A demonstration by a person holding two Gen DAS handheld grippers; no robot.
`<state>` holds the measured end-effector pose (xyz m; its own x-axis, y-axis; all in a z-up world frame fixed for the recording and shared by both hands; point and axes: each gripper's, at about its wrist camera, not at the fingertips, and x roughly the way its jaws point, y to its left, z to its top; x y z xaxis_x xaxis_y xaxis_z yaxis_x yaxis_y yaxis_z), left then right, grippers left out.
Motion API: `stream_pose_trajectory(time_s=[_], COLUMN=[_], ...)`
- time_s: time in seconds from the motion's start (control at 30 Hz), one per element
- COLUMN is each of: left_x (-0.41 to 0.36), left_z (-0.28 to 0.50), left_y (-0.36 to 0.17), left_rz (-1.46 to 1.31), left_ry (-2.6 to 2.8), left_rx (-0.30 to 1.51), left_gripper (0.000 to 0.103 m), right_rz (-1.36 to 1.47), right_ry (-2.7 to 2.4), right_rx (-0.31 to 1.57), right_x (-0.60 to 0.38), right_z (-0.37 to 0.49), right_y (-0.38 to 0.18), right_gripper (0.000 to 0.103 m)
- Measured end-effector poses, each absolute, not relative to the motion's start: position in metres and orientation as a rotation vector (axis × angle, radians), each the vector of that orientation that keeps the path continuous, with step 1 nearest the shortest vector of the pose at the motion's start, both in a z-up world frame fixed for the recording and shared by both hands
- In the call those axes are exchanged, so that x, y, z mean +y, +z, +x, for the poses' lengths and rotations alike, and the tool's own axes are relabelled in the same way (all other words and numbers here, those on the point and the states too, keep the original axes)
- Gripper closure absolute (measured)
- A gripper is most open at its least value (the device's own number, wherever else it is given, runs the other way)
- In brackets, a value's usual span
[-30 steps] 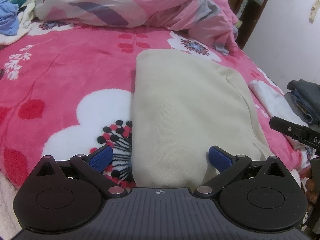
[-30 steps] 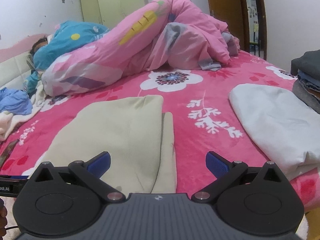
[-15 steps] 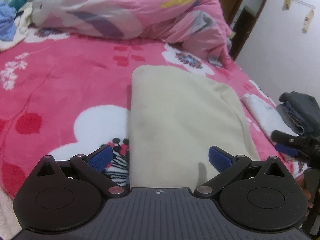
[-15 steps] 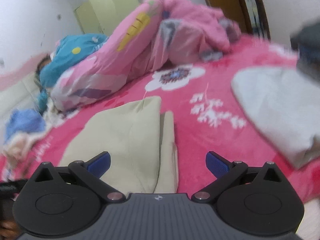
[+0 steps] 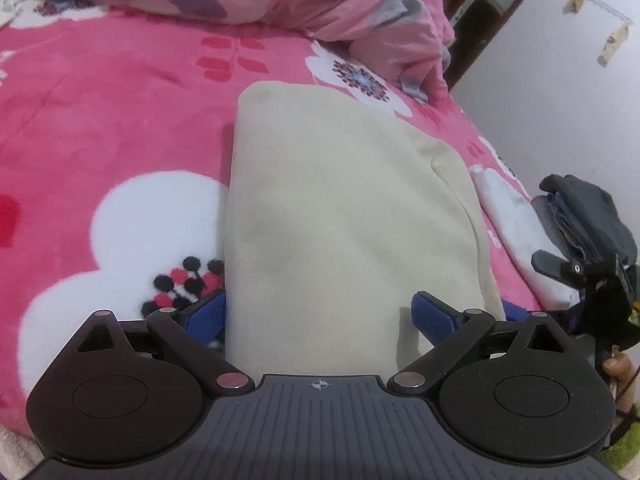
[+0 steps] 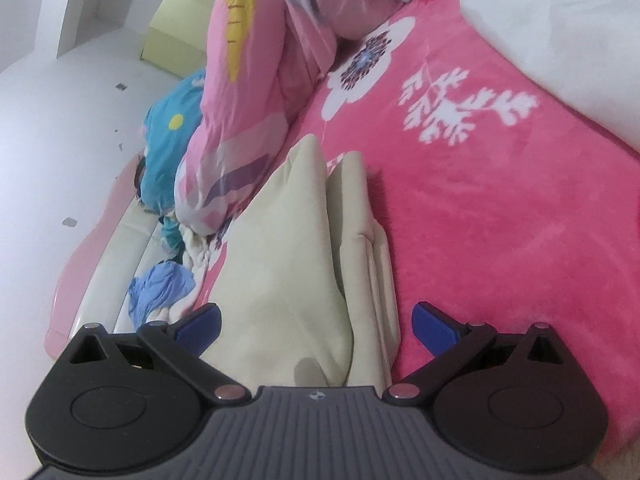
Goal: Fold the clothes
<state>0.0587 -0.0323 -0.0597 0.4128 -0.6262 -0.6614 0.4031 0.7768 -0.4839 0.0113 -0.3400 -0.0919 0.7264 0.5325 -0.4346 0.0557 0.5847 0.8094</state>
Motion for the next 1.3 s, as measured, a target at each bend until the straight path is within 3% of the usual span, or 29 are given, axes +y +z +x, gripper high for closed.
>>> stream_pose_trajectory(time_s=[0.73,1.3], left_x=[-0.034,-0.036], left_z=[0.128,0.121], left_y=[-0.081,-0.083], left_rz=[-0.466,-0.407], left_ry=[-0.842,-0.88], left_rx=[1.046,0.98], left_gripper=[0.0,0.0], right_rz=[0.948,0.757], right_ry=[0.531,0.609], right_rx=[0.875,0.986], right_x=[-0.343,-0.318], right_z=[0.13,0.061], right_y=[-0.105,-0.089], right_gripper=[0.0,0.0])
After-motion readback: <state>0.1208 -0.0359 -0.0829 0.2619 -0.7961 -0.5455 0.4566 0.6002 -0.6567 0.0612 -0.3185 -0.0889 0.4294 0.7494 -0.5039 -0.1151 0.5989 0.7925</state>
